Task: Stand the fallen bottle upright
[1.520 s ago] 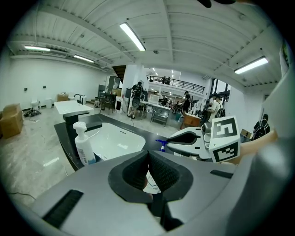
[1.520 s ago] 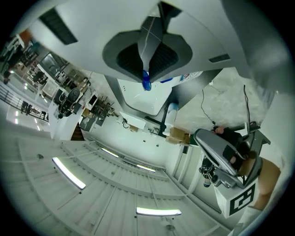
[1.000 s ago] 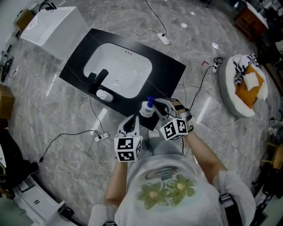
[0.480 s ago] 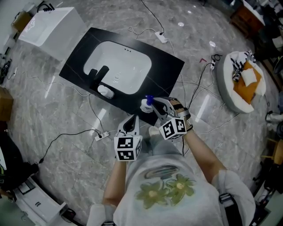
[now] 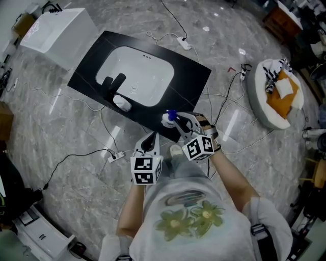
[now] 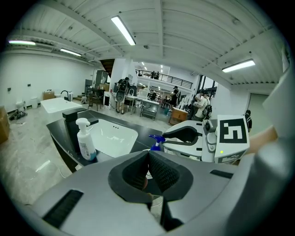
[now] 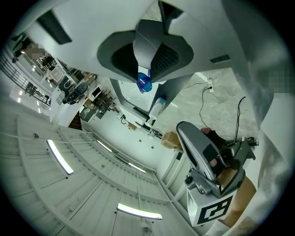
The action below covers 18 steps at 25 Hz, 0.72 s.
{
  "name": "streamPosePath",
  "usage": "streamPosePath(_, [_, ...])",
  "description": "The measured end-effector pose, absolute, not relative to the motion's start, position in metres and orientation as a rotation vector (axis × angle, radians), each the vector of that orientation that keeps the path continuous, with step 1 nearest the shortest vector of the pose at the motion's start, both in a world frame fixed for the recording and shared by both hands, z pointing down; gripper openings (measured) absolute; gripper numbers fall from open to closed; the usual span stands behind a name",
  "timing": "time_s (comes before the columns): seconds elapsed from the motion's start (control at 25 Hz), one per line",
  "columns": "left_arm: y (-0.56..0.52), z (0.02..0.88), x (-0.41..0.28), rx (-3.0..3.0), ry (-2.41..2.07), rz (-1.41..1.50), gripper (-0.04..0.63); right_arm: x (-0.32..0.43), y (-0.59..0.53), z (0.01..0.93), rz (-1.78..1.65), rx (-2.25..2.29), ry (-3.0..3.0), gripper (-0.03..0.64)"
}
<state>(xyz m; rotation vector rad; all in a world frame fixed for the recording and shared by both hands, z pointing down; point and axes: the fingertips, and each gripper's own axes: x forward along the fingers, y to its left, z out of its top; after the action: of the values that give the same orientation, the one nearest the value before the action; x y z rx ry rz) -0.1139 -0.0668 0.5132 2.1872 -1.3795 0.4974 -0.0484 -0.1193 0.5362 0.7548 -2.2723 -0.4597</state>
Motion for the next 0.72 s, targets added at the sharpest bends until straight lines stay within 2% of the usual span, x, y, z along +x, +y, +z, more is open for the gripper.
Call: streamPosePath(0.72, [-0.060,0.511,-0.114,2.208,-1.355,0.491,0.018,-0.055,-0.093,0.538,-0.391,0.741,-2.317,0.080])
